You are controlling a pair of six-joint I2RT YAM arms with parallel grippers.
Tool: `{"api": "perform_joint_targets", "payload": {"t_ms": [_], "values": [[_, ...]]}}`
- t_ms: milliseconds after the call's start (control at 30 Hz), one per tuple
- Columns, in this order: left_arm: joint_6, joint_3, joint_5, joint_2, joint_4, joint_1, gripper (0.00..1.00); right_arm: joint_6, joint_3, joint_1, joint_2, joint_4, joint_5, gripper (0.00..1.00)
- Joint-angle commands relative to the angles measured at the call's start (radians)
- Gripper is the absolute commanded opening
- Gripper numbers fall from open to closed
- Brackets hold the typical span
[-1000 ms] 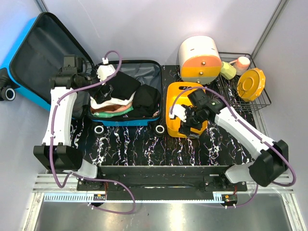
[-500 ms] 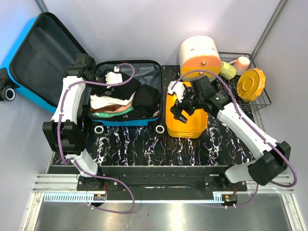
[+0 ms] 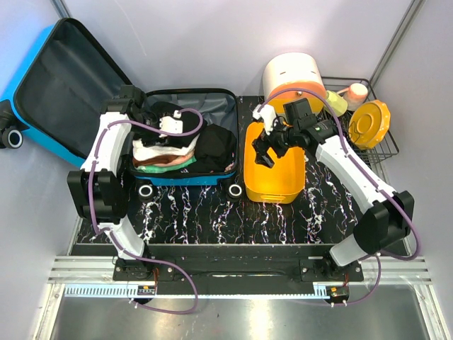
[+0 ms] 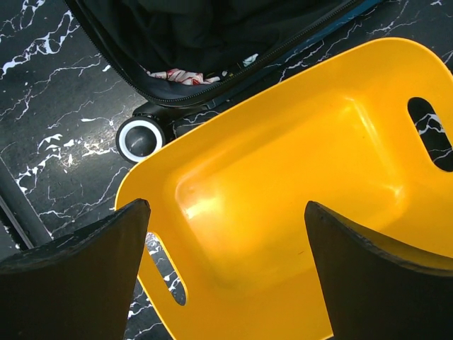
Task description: Open, take out, and arrange the luggage
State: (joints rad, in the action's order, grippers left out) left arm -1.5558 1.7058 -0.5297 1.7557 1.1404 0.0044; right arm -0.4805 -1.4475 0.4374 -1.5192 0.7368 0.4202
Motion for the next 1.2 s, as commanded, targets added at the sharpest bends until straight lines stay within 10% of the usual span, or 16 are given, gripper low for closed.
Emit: {"api": "perform_joint_targets", "payload": {"t_ms": [0,500,1167], "values": [[-0.027,0.009,-0.006,0.021,-0.062,0.0,0.53,0.034,-0.056,-0.003,-0.029,-0.028,0.057,0.99],[0.157,0.175,-0.076,0.036,-0.076,0.002,0.0,0.048,-0.125,-0.005,-0.084,-0.03,0.06,0.98],[0.618,0.414,0.017,-0.064,-0.188,0.0,0.0,0.095,-0.303,-0.005,-0.237,-0.12,0.134,0.98]]}}
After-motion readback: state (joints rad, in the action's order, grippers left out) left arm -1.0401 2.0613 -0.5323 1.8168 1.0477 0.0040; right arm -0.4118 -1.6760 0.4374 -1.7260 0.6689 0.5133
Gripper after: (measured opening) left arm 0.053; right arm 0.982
